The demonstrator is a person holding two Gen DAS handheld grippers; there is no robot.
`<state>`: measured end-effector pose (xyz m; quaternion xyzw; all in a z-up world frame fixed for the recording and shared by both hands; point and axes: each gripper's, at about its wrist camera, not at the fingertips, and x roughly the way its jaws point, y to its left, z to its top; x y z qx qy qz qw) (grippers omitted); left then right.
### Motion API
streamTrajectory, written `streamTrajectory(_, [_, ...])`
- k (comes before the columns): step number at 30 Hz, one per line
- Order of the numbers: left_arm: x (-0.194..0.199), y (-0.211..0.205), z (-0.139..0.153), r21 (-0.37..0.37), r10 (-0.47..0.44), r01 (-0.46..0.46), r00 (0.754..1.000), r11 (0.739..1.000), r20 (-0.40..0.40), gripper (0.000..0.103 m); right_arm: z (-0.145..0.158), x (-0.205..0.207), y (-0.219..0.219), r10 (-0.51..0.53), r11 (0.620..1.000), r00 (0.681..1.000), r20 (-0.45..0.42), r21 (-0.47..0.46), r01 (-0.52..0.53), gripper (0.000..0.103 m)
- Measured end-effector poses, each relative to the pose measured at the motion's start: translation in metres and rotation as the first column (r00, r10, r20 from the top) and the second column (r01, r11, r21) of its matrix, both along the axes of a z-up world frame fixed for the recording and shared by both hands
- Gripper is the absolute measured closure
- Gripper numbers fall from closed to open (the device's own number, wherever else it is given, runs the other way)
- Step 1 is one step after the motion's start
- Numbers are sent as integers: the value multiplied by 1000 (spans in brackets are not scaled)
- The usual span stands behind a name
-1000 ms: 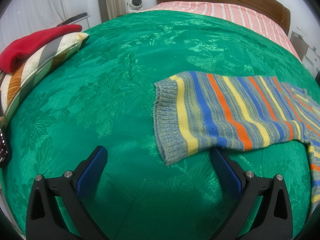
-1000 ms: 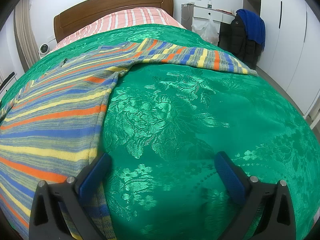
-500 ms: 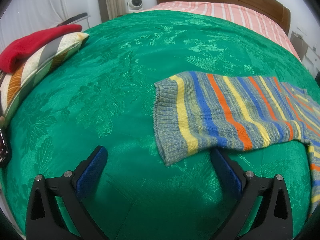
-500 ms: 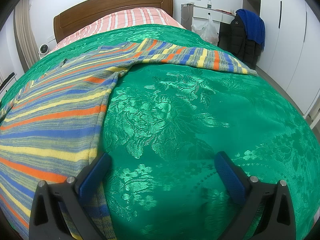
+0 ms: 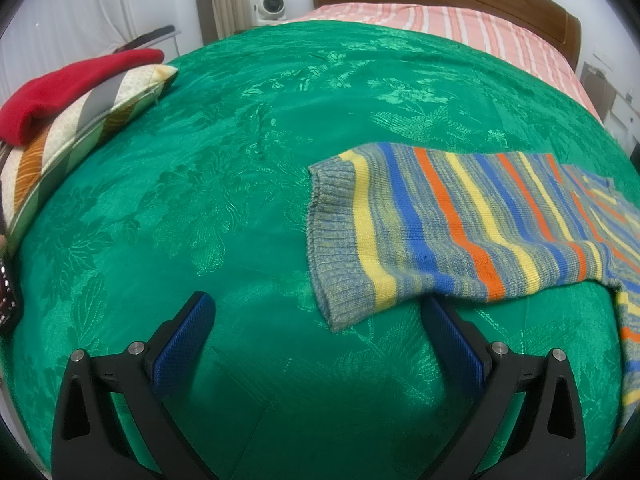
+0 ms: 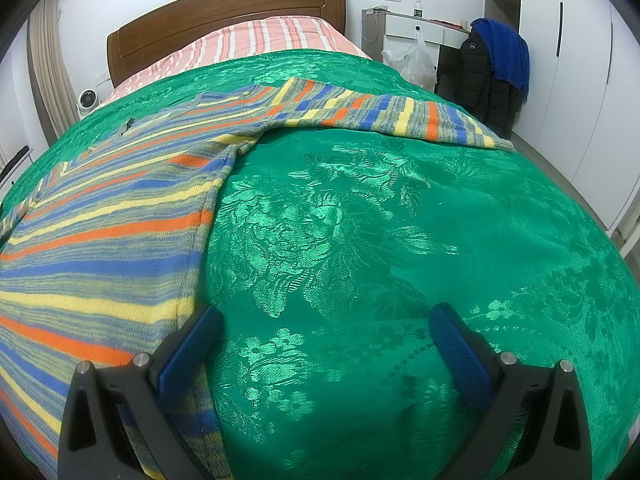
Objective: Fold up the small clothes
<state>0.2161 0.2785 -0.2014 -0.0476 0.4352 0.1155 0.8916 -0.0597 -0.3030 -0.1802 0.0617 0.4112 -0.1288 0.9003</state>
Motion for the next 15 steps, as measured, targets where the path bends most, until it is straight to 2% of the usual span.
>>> streamTrajectory(15, [0, 0, 0, 0, 0, 0, 1000, 1000, 0, 0, 0, -3, 1, -7, 1000, 1000, 21, -3, 7, 0])
